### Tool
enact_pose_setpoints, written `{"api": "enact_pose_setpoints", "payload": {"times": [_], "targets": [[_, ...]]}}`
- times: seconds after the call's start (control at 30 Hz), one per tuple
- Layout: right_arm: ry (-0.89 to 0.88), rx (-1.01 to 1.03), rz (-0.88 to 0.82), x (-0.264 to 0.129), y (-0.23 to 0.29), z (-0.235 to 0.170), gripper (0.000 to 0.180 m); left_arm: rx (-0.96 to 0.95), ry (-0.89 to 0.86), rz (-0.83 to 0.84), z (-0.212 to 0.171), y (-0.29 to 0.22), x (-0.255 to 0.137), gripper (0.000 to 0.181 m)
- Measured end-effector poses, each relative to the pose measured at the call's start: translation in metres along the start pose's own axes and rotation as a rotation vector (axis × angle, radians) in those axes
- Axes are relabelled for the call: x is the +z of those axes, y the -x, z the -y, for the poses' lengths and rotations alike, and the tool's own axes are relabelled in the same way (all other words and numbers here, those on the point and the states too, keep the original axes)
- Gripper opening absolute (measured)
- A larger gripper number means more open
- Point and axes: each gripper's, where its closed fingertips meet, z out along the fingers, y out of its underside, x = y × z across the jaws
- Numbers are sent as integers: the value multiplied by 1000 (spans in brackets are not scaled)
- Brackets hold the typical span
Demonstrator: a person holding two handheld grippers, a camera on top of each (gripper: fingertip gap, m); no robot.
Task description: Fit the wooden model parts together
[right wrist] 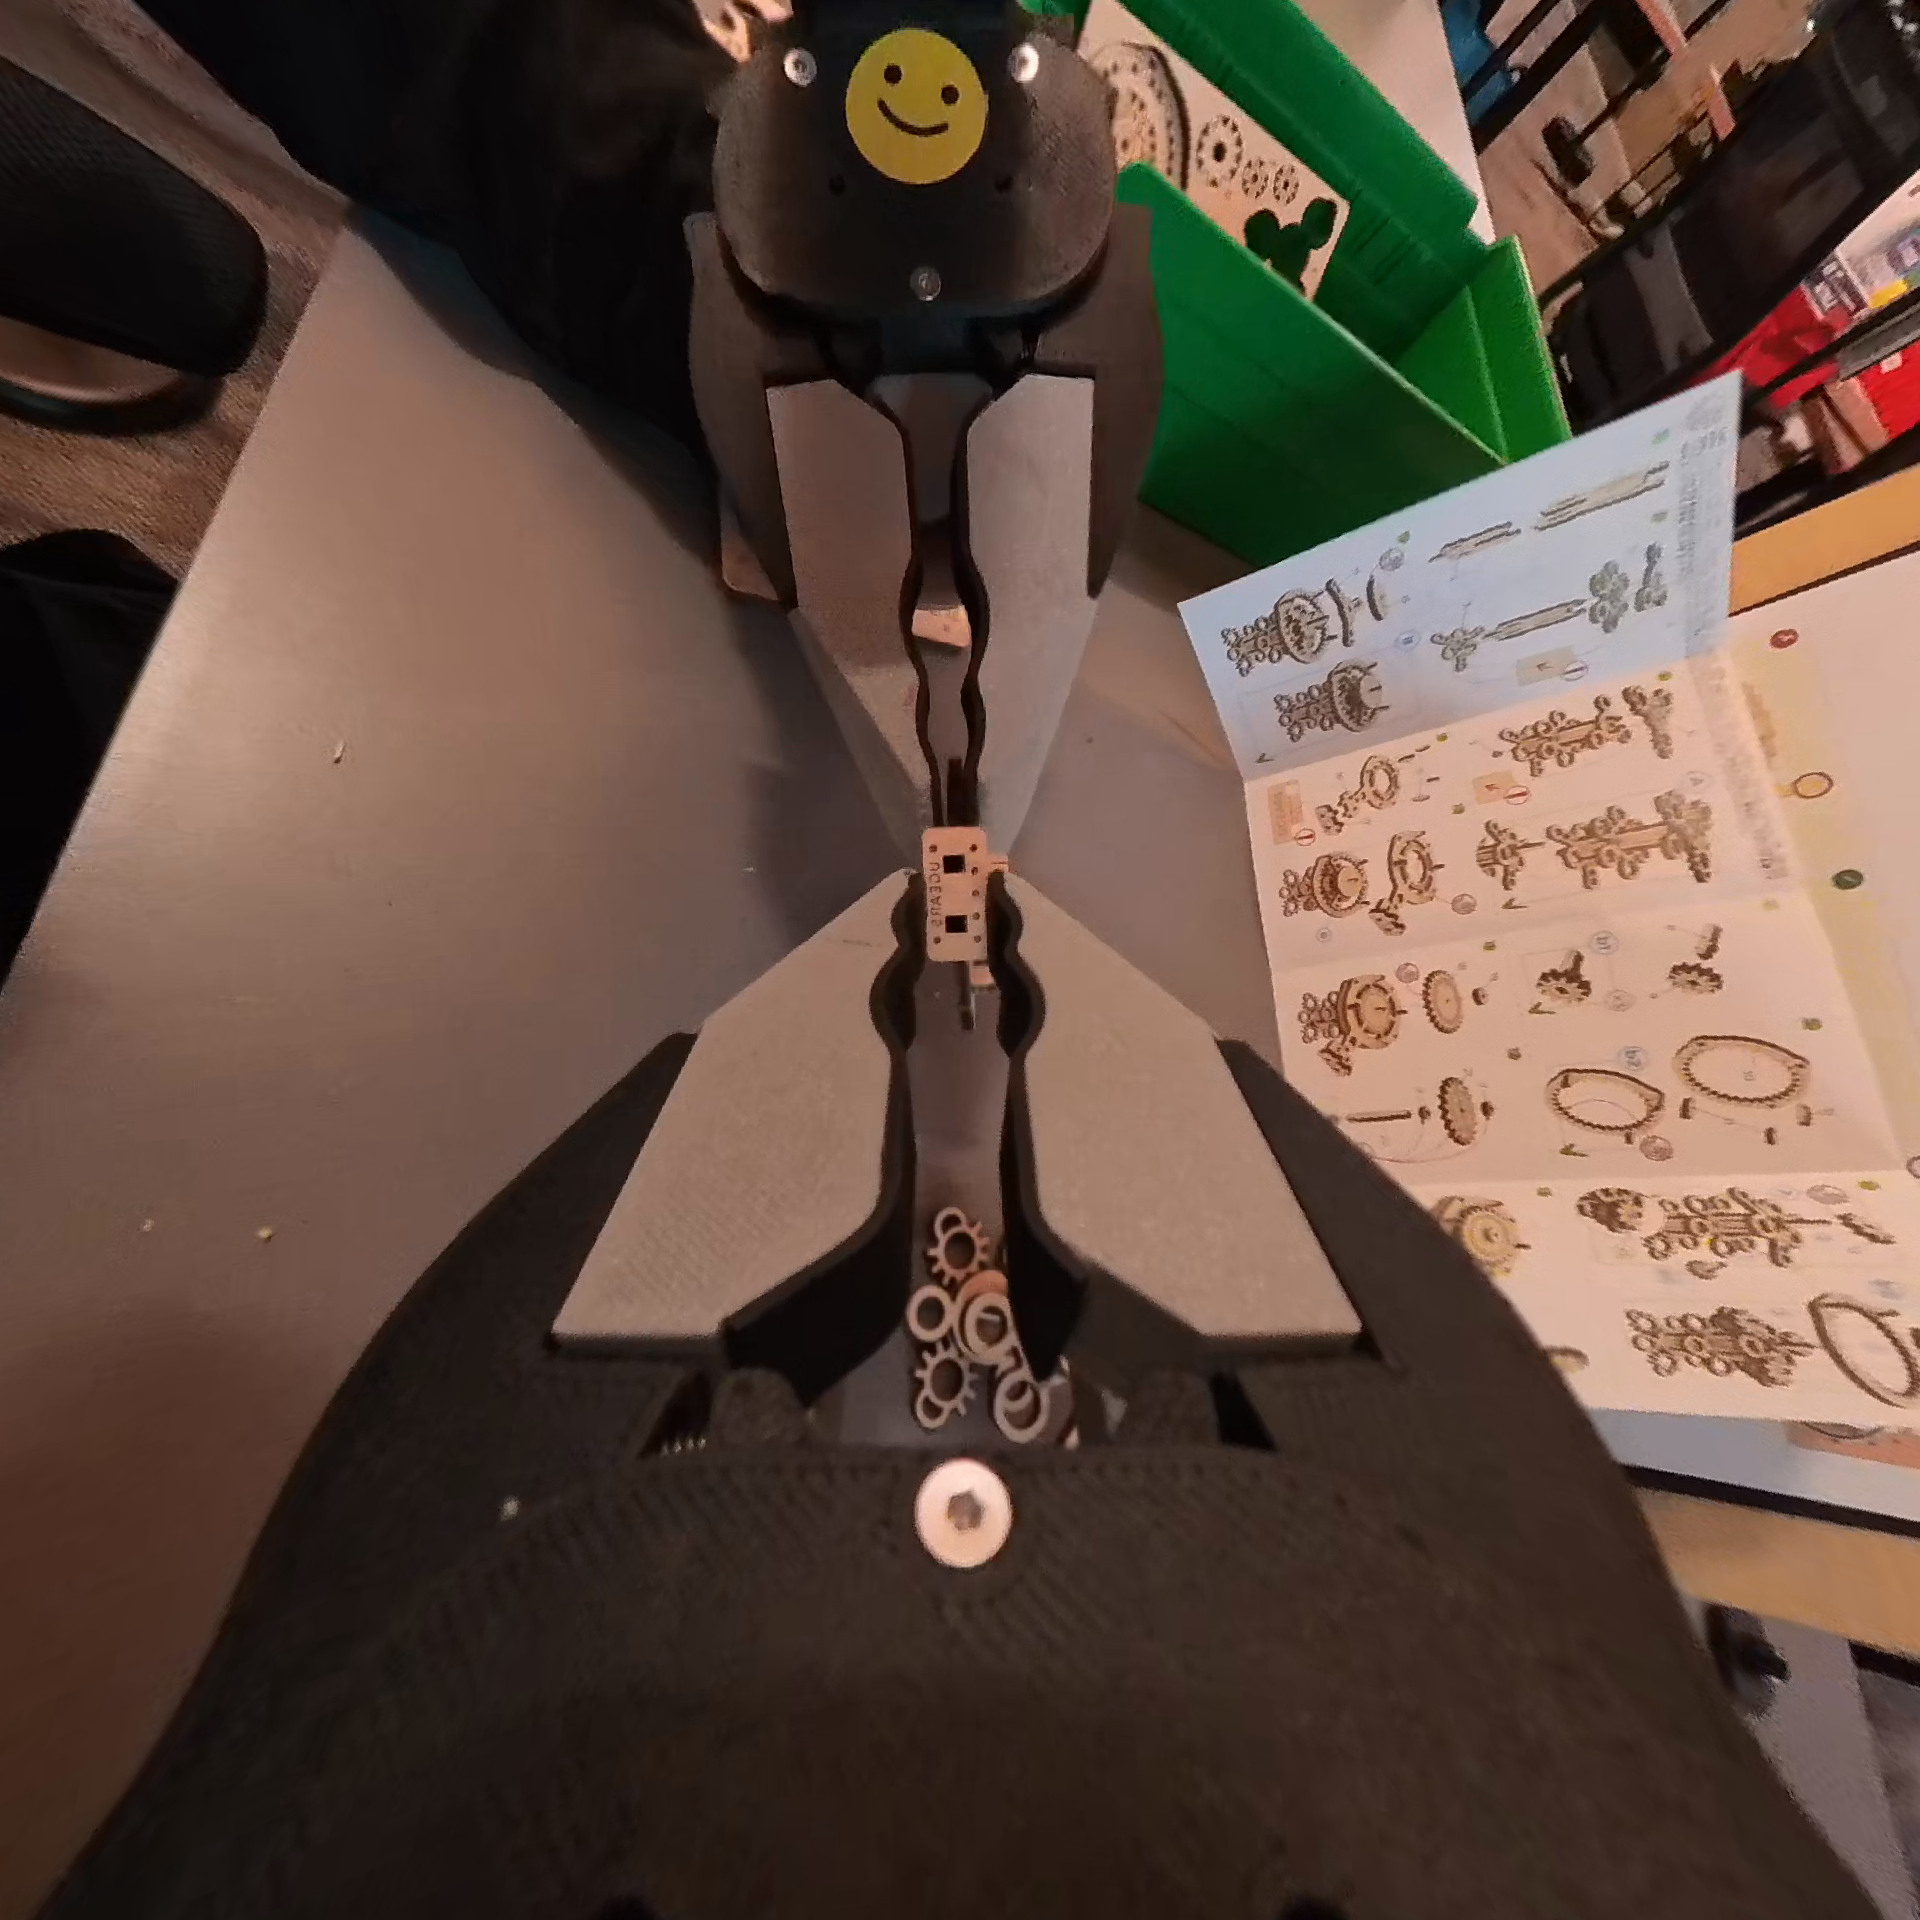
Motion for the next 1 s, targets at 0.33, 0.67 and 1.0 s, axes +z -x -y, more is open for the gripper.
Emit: {"api": "enact_pose_setpoints", "payload": {"times": [0.33, 0.67, 1.0], "targets": [[50, -94, -1, 2, 8, -7, 8, -33, 35, -38, -6, -9, 5, 0], [76, -135, -4, 2, 11, -12, 8, -25, 77, -31, -6, -12, 8, 0], [51, -197, -64, 1, 8, -8, 8, -80, 45, -58, -3, -11, 6, 0]]}}
